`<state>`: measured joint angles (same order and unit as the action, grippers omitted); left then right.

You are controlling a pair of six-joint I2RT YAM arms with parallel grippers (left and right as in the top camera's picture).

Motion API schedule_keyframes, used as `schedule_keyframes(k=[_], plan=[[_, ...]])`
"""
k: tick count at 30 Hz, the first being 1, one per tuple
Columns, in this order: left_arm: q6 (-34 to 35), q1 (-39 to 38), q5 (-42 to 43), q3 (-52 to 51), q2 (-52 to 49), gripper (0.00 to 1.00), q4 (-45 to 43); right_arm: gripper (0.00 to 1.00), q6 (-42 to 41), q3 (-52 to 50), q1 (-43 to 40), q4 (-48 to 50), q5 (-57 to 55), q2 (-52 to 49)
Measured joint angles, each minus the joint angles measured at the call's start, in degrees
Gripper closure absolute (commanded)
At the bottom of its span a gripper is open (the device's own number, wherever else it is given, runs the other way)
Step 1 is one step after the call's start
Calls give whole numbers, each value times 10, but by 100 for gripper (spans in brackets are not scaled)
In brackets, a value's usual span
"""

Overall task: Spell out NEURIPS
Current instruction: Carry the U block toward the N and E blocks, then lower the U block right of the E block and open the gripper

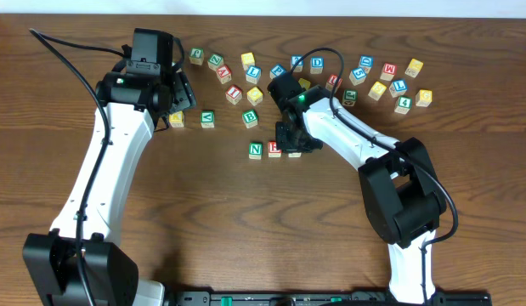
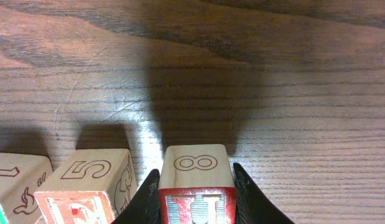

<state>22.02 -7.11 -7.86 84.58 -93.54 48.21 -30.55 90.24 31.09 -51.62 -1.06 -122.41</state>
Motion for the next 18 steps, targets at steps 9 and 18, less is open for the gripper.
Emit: schedule_keyframes(k=[9, 18], plan=[[0, 0, 0, 0, 0, 19, 0, 78, 0, 0, 0, -2, 0, 0], [0, 0, 0, 0, 0, 19, 0, 70, -3, -2, 0, -9, 2, 0]])
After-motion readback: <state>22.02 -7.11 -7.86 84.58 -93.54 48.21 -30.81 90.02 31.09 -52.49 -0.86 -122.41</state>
